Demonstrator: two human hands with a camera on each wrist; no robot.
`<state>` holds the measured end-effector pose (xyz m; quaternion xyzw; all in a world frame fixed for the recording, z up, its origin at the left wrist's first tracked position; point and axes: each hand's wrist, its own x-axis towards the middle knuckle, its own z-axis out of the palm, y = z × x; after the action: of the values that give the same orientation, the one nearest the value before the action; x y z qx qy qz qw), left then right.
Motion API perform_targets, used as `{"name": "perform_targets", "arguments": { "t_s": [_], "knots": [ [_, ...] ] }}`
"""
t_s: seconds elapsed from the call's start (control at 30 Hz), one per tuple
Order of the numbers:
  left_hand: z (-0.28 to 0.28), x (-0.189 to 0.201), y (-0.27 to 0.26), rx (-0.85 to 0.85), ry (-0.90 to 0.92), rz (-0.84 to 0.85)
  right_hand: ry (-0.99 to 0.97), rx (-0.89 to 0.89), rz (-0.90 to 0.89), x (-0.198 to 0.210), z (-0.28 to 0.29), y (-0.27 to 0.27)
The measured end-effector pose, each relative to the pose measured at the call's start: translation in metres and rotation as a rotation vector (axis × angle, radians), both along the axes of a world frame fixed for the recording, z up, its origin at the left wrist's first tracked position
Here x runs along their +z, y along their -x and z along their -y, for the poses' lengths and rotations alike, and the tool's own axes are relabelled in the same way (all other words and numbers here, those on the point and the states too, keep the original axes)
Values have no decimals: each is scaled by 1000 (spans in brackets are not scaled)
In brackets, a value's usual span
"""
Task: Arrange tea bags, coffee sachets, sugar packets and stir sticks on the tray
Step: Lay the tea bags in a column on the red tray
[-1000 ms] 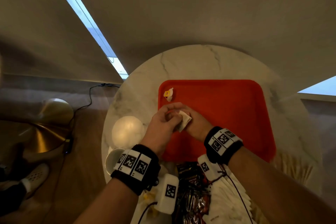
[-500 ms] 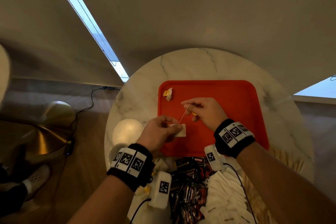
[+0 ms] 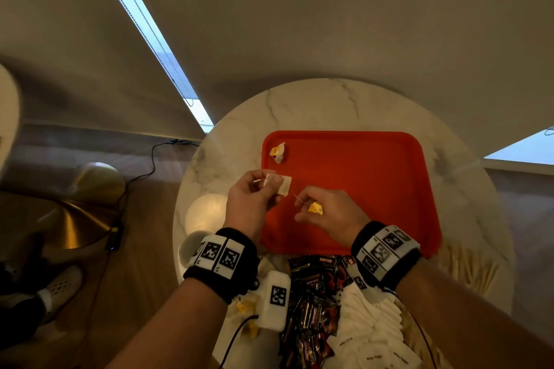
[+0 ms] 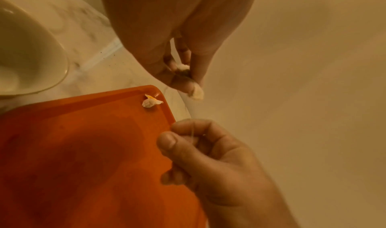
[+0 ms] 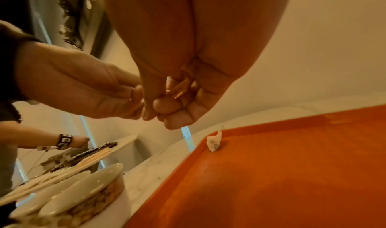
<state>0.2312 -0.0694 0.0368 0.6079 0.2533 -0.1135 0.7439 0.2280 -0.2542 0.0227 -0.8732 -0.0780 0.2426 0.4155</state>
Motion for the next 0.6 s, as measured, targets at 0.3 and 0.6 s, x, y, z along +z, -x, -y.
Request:
{"name": "perform_targets", "arguments": {
  "t_s": [0.3, 0.6],
  "knots": [
    [4, -6, 1, -192, -325, 81, -144, 21, 50, 39, 3, -1],
    [8, -8, 2, -225, -346, 119, -140, -99, 97, 46, 3, -10]
  ]
}}
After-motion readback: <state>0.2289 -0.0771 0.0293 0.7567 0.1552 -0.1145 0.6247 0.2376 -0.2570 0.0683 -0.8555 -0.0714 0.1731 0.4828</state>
